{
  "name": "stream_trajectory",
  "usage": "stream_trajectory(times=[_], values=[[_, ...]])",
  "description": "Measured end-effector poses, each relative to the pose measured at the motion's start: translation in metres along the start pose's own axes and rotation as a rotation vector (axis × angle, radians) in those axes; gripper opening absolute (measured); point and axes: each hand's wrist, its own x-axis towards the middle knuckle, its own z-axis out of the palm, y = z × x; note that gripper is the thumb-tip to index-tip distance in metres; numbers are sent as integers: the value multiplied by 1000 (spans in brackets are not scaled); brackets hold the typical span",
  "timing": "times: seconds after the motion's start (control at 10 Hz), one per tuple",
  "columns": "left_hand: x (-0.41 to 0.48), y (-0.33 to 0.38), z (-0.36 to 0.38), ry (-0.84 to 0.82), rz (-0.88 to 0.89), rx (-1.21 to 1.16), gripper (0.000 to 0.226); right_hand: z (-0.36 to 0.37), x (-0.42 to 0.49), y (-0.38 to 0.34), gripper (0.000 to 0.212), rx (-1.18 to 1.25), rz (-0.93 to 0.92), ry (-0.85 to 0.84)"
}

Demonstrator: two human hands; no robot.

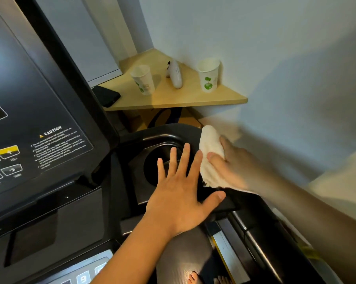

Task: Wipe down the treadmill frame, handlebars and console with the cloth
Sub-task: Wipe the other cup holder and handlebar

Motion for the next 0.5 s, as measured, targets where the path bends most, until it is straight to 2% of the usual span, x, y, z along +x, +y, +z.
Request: stream_trajectory(times=[0.1,0.2,0.3,0.4,0.5], values=[[0,1,-2,-26,-6,3,93,-16,21,-1,53,327,83,-192],[-1,1,-3,-19,-9,19,93,-9,28,11,47,395,47,-179],[-1,2,-3,-8,1,7,94,-7,7,11,49,47,21,-90],[1,0,-2,-13,14,-16,94,2,-9,7,52,-303,-63,82],[2,-1,-1,3,14,-22,93,-1,3,-1,61,-220,-28,40]])
